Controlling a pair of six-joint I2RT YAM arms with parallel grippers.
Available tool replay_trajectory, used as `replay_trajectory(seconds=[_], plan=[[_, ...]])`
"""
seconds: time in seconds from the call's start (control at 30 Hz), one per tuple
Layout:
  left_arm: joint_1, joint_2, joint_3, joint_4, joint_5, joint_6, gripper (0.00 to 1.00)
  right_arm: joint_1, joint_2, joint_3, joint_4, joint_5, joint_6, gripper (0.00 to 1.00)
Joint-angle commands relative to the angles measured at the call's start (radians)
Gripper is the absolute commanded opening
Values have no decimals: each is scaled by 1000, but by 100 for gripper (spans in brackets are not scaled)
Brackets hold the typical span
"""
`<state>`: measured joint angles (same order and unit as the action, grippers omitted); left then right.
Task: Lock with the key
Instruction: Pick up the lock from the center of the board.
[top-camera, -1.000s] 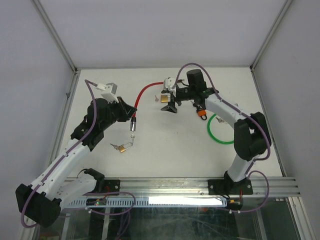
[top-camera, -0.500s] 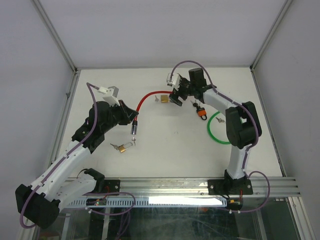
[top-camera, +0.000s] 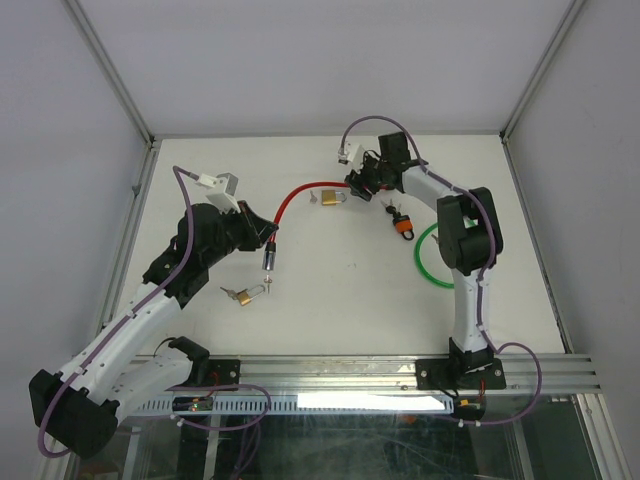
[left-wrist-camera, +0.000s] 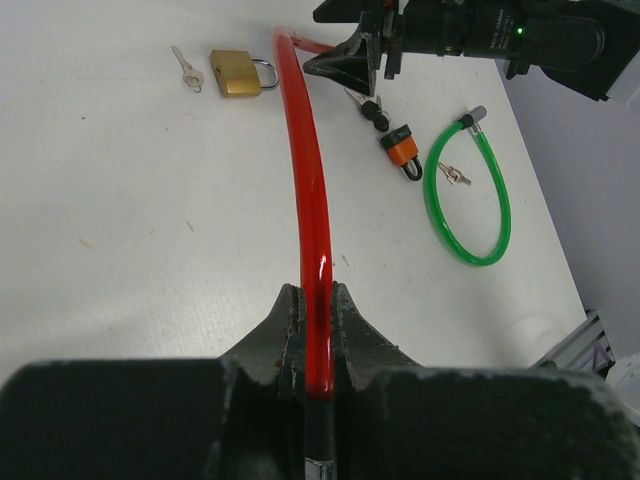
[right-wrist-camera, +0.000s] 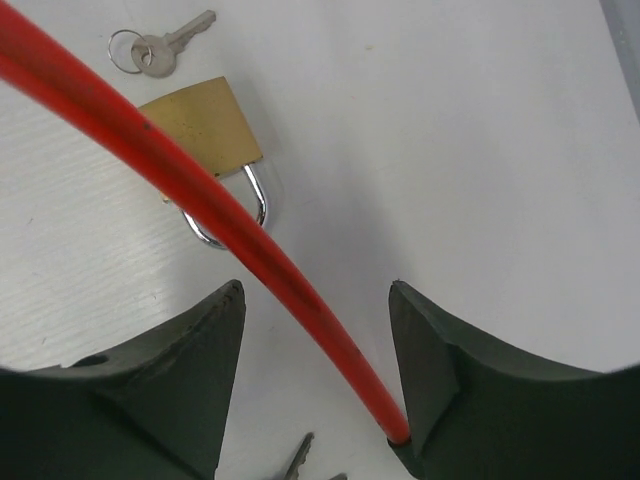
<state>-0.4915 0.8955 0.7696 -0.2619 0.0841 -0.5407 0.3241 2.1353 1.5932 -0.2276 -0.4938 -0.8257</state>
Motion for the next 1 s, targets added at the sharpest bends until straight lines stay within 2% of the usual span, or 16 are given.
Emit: replay_trajectory(seconds=[0.0, 0.13, 0.27, 0.5, 0.83, 0.97], plan=[[-10, -33, 18, 86, 22, -24, 0, -5, 42, 101, -51, 11, -18, 59], [-9, -31, 25, 80, 20, -22, 0, -7, 78, 154, -95, 2, -34, 46], [-11, -26, 26, 80, 19, -25, 0, -8, 98, 188, -129, -13, -53, 26], [-11, -24, 15, 88, 2, -30, 0, -17, 25, 190, -125, 39, -144, 1], [-12, 24, 3, 165, 54, -22, 0, -32, -246, 84, -25, 90, -220, 0], [-12, 48, -6, 231, 117, -19, 0, -33, -391, -9, -19, 54, -146, 0]])
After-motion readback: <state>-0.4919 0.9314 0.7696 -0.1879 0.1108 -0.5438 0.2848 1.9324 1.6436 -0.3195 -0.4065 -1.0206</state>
